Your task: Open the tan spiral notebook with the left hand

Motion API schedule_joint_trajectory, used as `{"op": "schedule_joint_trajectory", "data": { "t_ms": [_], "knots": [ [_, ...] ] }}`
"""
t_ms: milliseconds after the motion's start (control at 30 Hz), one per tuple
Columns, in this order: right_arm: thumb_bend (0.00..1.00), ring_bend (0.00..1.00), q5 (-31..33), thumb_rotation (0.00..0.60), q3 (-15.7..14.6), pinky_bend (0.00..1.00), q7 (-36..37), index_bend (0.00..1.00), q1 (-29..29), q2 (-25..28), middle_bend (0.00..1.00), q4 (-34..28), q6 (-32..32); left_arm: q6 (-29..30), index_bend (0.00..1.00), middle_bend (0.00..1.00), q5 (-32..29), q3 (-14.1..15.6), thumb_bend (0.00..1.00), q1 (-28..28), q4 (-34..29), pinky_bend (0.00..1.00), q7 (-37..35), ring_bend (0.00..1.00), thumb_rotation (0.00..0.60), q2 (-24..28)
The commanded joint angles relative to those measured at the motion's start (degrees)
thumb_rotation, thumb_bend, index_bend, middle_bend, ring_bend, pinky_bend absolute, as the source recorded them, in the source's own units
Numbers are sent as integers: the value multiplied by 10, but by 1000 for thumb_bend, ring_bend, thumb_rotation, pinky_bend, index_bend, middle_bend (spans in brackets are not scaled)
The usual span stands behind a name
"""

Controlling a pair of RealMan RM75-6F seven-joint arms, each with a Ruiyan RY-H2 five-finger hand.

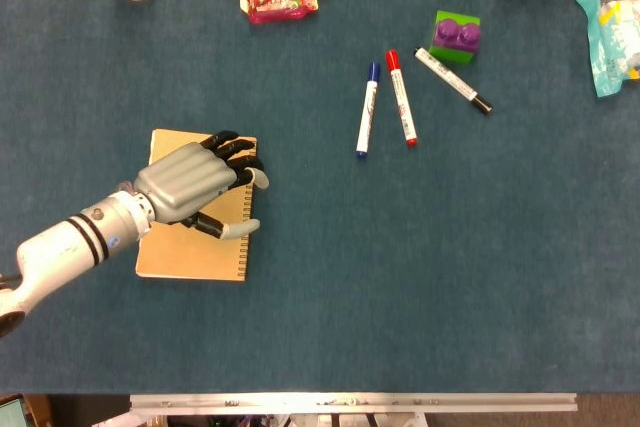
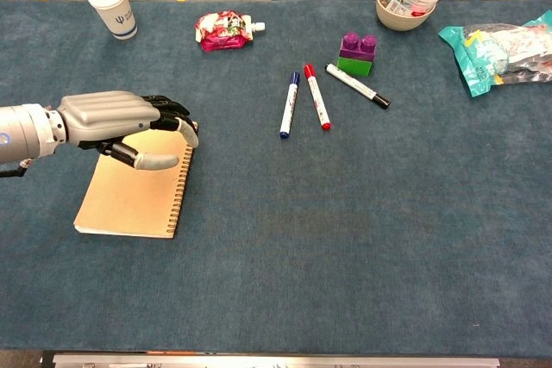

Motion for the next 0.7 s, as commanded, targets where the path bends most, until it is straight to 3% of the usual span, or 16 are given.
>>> {"op": "schedule_joint_trajectory", "data": {
  "t_ms": [33, 700],
  "knots": [
    [394, 234, 1, 600, 0, 291, 0, 363, 0, -1, 373, 1, -1, -18, 218, 156, -24, 0, 262, -8, 6, 24, 24, 23, 0, -16],
    [394, 234, 8, 600, 2, 291, 19, 363, -6, -1, 373, 16, 3, -73, 204, 134, -157, -12, 262, -29, 30, 24, 146, 0, 0, -71]
  ]
}}
